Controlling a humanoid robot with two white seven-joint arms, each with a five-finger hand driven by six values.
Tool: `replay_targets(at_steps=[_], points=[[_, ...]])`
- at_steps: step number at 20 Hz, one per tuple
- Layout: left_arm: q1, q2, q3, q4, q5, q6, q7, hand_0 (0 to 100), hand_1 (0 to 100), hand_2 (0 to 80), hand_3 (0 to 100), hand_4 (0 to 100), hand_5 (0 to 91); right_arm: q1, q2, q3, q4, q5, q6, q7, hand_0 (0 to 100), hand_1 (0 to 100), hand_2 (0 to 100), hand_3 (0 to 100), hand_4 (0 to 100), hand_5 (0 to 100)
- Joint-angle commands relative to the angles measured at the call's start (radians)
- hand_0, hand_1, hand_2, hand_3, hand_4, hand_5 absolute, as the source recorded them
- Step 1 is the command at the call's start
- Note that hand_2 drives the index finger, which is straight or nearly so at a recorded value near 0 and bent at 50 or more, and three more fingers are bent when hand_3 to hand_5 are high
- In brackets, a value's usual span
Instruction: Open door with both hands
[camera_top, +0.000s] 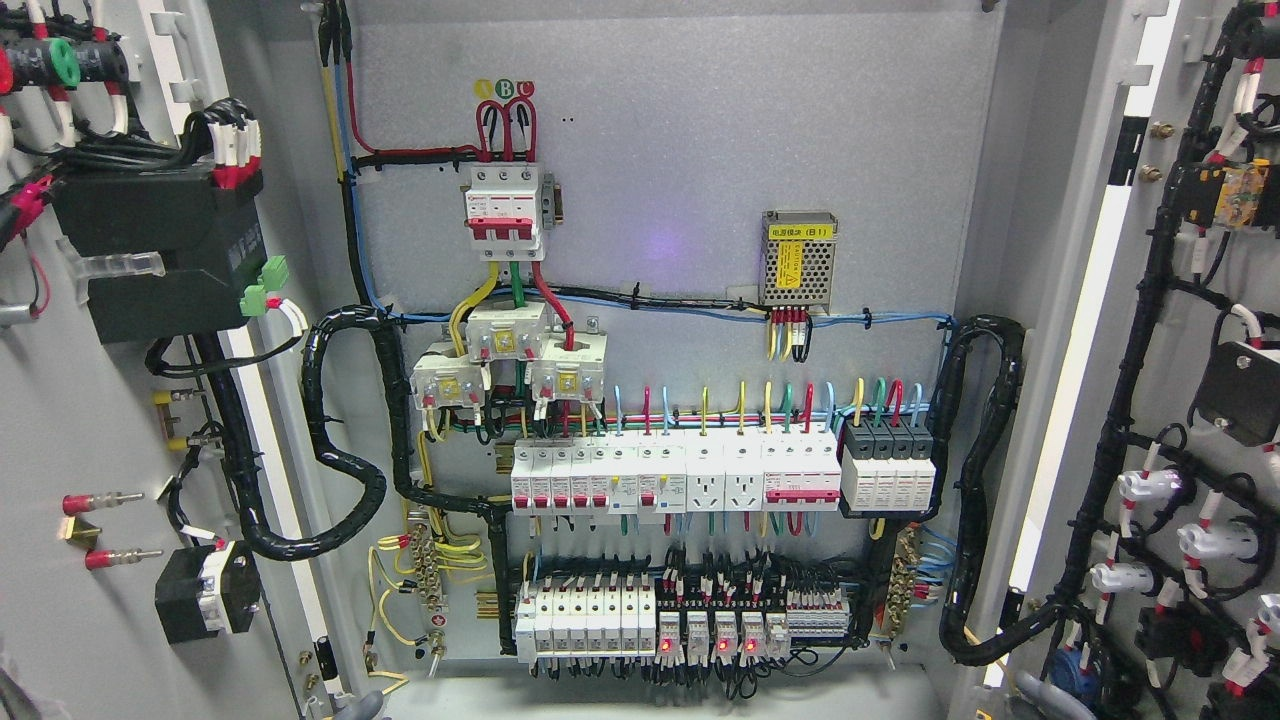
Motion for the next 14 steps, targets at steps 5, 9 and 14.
replay_targets(at_steps=[5,9,14], points=[[0.007,0.098,0.039,0.001,0.01,-0.075,-0.004,0,0,0.0,0,0,0.0,0.005,0.011,-0.016,-0.001,-0.008,-0.04,-0.001,19,0,0,0,0,0],[0.039,0.101,0.056,0.002,0.01,-0.115,-0.005,0,0,0.0,0,0,0.0,0.005,0.014,-0.02,-0.001,-0.008,-0.063,-0.001,19,0,0,0,0,0],[0.062,0.106,0.097,0.008,0.023,-0.121,-0.005,0,0,0.0,0,0,0.0,0.002,0.014,-0.051,0.0,-0.01,-0.071,-0.003,19,0,0,0,0,0]])
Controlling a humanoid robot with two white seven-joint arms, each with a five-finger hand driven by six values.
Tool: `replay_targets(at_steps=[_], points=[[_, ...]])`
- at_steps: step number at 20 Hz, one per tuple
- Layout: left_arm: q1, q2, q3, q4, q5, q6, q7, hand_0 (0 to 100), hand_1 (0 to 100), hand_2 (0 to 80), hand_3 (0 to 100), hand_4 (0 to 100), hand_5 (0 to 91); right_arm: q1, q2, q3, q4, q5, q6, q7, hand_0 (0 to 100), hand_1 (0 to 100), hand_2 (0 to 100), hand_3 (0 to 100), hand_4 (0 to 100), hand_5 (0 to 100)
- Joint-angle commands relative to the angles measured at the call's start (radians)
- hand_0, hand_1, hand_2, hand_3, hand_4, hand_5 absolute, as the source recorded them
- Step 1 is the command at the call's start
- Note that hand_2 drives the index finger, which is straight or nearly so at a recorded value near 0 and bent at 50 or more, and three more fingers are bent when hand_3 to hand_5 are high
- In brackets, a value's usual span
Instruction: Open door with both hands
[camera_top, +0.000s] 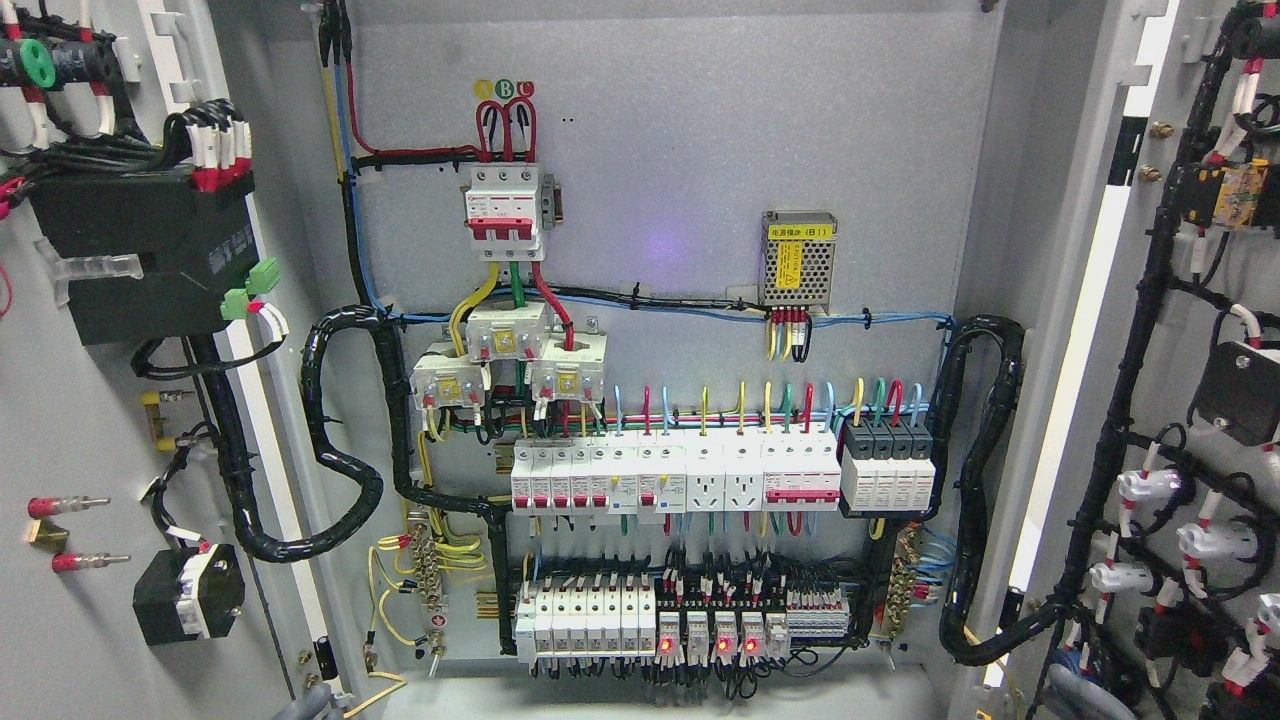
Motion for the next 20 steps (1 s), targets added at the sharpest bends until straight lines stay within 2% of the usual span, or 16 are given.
replay_targets(at_steps=[1,8,11,17,20], points=[[0.026,0.035,0.064,0.008,0.029,-0.007,0.003,0,0,0.0,0,0,0.0,-0.004,0.005,-0.038,0.001,-0.002,-0.004,-0.001,19,0,0,0,0,0],[0.03,0.046,0.115,0.052,0.11,-0.002,0.003,0,0,0.0,0,0,0.0,-0.001,0.008,-0.12,0.01,-0.002,-0.001,-0.001,19,0,0,0,0,0],[0.03,0.052,0.15,0.055,0.153,0.0,0.003,0,0,0.0,0,0,0.0,0.004,0.025,-0.15,0.01,-0.002,-0.001,-0.001,19,0,0,0,0,0],[0.049,0.081,0.201,0.055,0.194,0.0,0.003,0,0,0.0,0,0,0.0,0.022,0.028,-0.197,0.012,-0.002,-0.002,-0.001,19,0,0,0,0,0],[0.057,0.09,0.225,0.055,0.204,-0.002,0.003,0,0,0.0,0,0,0.0,0.028,0.029,-0.199,0.012,-0.002,-0.002,-0.001,19,0,0,0,0,0]])
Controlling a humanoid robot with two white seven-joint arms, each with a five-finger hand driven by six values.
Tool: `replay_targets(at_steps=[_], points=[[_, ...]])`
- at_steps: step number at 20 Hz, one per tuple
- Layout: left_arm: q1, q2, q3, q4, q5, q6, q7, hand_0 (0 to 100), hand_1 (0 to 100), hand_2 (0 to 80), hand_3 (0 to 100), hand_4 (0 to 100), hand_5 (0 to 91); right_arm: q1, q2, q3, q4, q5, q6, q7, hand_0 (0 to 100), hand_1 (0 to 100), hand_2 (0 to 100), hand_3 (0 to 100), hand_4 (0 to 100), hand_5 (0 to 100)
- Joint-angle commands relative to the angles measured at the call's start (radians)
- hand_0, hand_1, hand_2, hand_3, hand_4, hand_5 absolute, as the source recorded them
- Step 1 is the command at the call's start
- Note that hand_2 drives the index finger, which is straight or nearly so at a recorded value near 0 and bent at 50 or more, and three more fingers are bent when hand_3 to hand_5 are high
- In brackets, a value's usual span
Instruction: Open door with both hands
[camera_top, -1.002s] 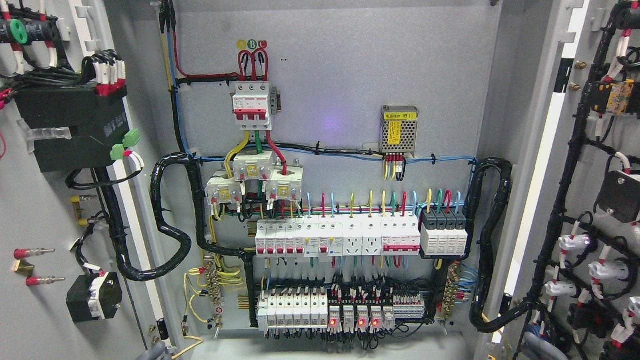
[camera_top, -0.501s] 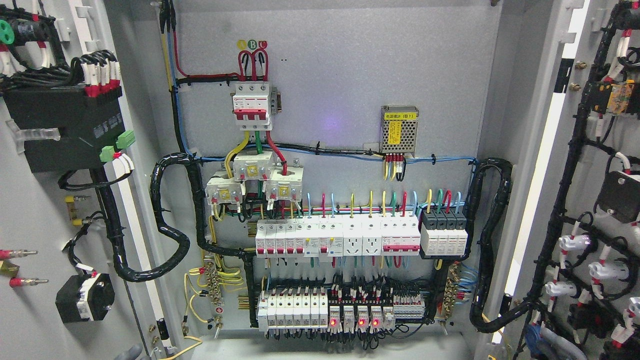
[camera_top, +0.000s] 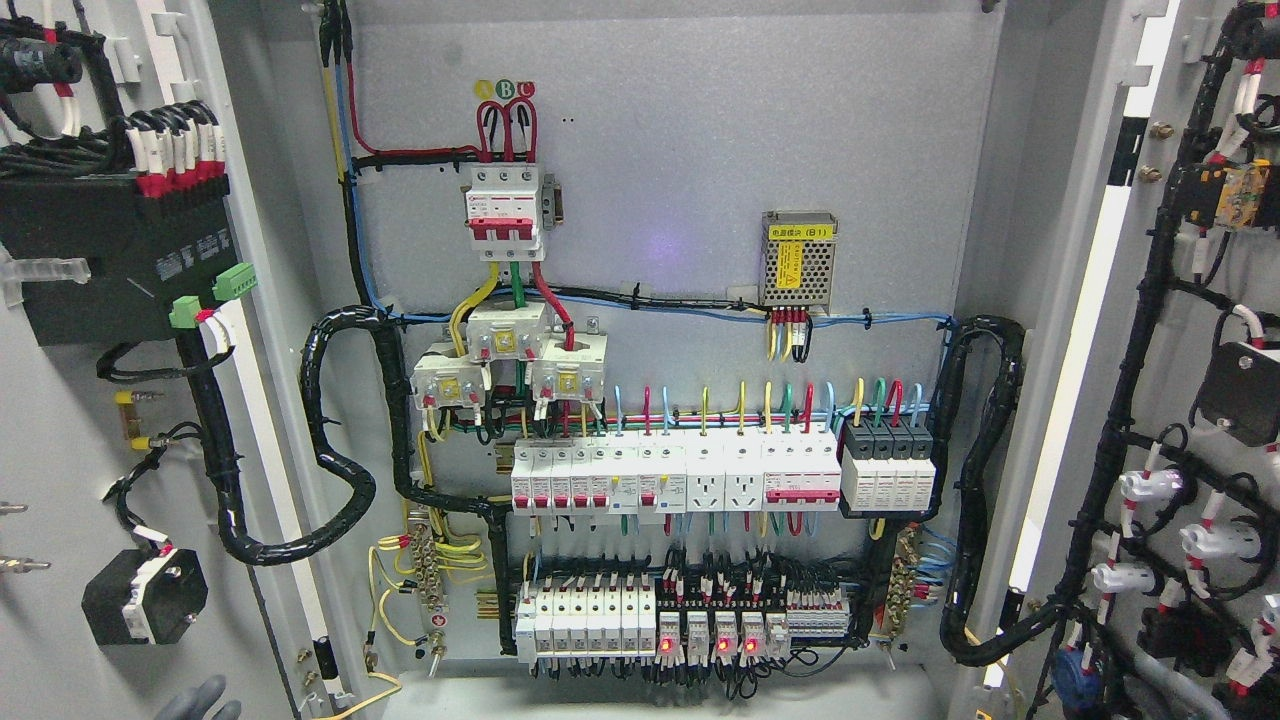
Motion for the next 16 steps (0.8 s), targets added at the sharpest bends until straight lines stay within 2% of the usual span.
replay_targets(at_steps=[1,10,14,16], points=[[0.018,0.038,0.099,0.014,0.043,-0.001,0.0,0,0,0.0,0,0,0.0,0.014,0.011,-0.074,0.007,0.0,0.0,0.0,19,0,0,0,0,0],[0.046,0.051,0.162,0.015,0.071,-0.001,0.0,0,0,0.0,0,0,0.0,0.013,0.011,-0.103,0.025,-0.003,0.002,0.0,19,0,0,0,0,0],[0.057,0.057,0.17,0.031,0.08,0.002,0.0,0,0,0.0,0,0,0.0,0.013,0.009,-0.105,0.025,-0.13,0.003,0.0,19,0,0,0,0,0],[0.061,0.058,0.181,0.046,0.097,0.003,0.0,0,0,0.0,0,0,0.0,0.014,0.009,-0.105,0.025,-0.138,0.003,0.0,19,0,0,0,0,0]])
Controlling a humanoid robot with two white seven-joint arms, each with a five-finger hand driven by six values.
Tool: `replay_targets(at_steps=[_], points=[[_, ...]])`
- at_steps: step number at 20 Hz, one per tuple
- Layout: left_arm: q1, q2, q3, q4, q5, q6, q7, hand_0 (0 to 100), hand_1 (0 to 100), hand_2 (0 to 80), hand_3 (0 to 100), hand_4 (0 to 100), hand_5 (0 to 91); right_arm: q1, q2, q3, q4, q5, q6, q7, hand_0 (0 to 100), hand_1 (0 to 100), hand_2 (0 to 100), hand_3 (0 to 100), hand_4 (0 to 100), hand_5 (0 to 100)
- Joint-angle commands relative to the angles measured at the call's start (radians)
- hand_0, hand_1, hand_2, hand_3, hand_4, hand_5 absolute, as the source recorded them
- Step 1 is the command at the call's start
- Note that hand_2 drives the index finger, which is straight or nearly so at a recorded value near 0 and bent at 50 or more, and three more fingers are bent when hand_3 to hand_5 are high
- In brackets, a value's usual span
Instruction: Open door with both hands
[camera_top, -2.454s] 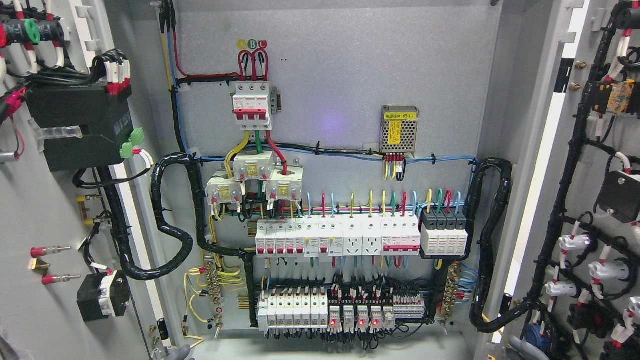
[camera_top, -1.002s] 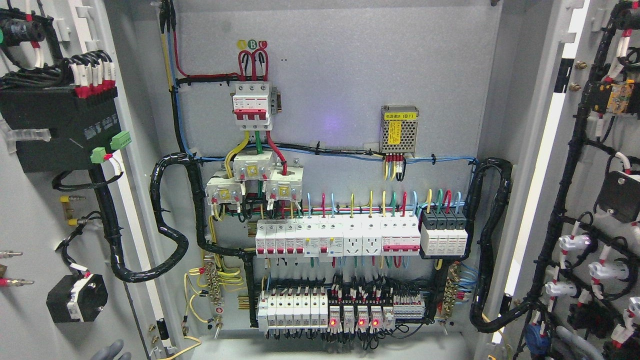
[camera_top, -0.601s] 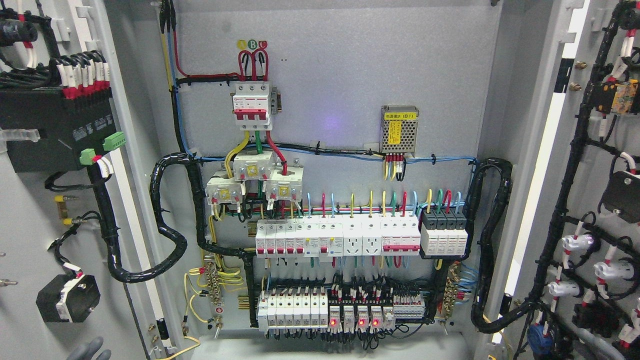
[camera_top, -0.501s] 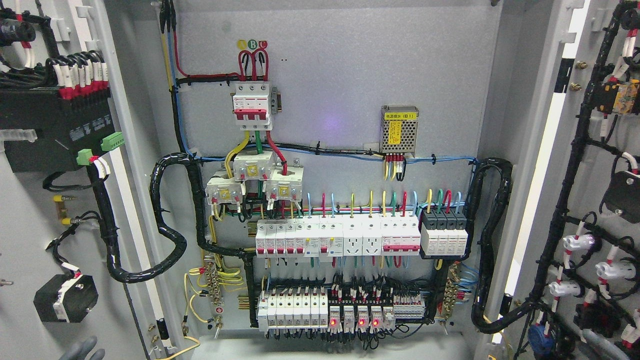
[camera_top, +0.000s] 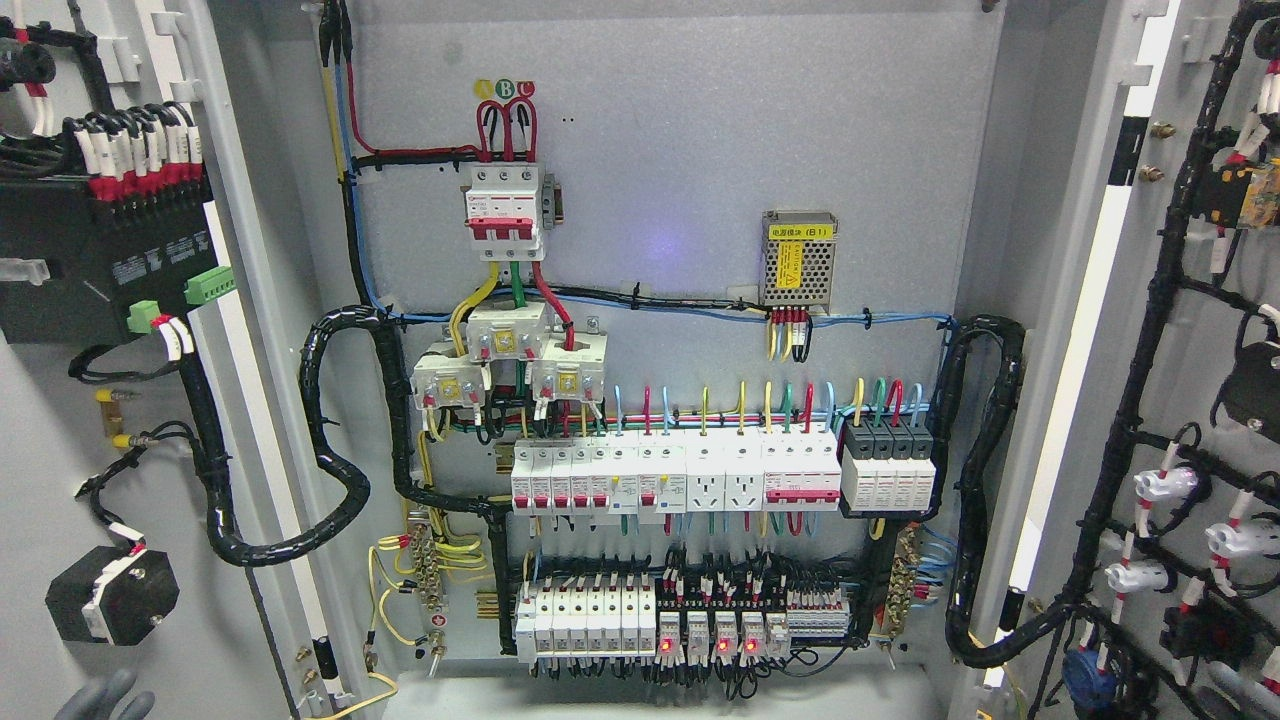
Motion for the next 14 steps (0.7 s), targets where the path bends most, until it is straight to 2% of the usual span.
replay_targets(at_steps=[1,11,14], points=[[0.017,0.019,0.071,0.037,0.034,0.0,0.0,0,0,0.0,0,0,0.0,0.002,0.0,-0.032,0.009,-0.071,0.001,0.0,19,0,0,0,0,0],[0.02,0.034,0.114,0.059,0.074,0.004,0.0,0,0,0.0,0,0,0.0,0.011,-0.008,-0.054,0.023,-0.077,-0.001,0.0,19,0,0,0,0,0],[0.02,0.048,0.116,0.077,0.116,0.027,0.0,0,0,0.0,0,0,0.0,0.023,-0.014,-0.055,0.022,-0.08,-0.002,0.001,19,0,0,0,0,0]])
